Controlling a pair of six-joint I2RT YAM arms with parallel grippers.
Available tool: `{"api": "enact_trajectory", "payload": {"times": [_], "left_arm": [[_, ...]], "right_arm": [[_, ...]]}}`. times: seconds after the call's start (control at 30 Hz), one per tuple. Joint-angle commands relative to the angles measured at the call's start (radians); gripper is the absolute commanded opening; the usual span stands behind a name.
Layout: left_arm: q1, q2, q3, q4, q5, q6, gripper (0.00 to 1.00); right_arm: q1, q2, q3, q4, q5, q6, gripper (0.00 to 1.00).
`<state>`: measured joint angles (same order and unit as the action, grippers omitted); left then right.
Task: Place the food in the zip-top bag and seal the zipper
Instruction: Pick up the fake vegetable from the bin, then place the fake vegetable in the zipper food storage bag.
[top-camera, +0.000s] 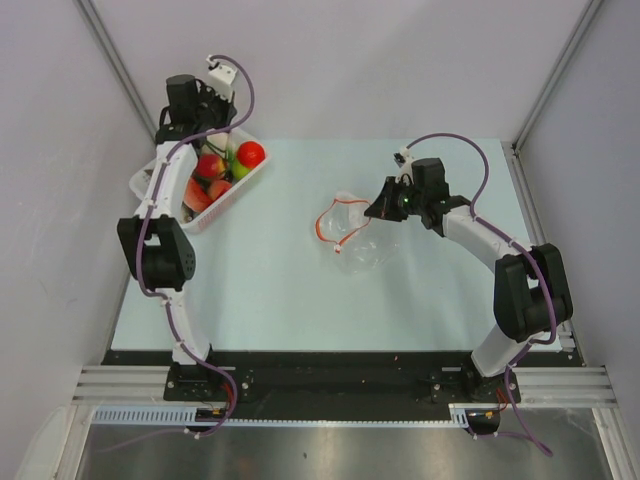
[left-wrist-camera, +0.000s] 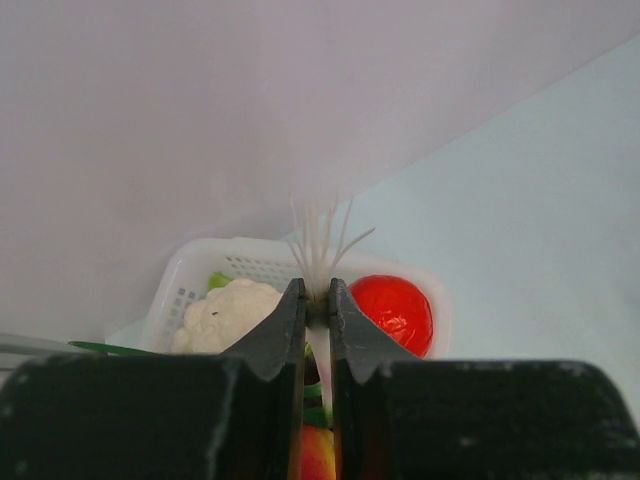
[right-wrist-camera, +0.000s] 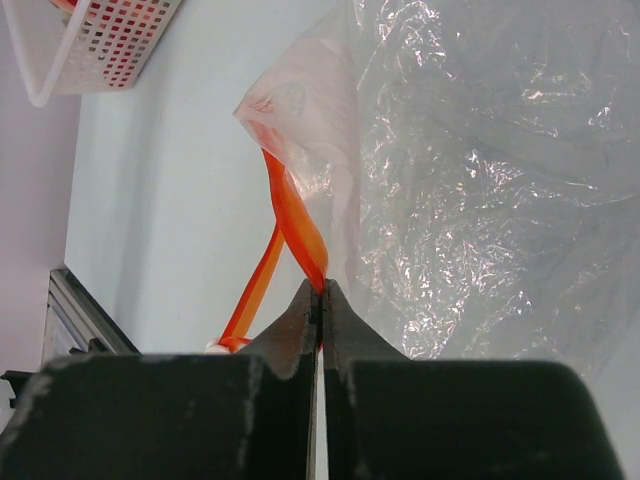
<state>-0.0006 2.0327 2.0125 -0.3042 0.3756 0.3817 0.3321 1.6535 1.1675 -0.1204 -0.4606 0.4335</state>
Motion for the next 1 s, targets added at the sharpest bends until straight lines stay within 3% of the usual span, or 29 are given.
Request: {"api": "enact_trajectory", "payload": {"times": [0.0,0.27,0.37,0.63,0.8,0.97], "left_arm": [[-0.002,-0.091,0.071,0.071,-0.023,-0.062,0.00],[-0.002,-0.129,0.084,0.091,-0.073,-0.060,0.00],[-0.002,-0.169,0.072,0.088,-0.008,-0.096,0.00],[-0.067,-0.470,-0.267,0.364,0.186,-0.274,0.00],[-0.186,-0.635,-0.463,0.471,0.282,-0.294,0.00],[-0.353,-0.782,-0.601,0.574,0.329,-0.270,0.00]], "right_arm": [[0.004,-0.018,0.043,0.034,-0.023,0.007,0.00],[0.004,-0.017,0.057,0.050,-0.059,0.053,0.00],[0.004,-0.018,0.061,0.060,-0.095,0.079,0.00],[-0.011,-0.020,0.073,0.157,-0.265,0.227,0.00],[-0.030,-0.015,0.072,0.258,-0.406,0.411,0.00],[-0.050,0.015,0.041,0.473,-0.527,0.603,0.00]]}}
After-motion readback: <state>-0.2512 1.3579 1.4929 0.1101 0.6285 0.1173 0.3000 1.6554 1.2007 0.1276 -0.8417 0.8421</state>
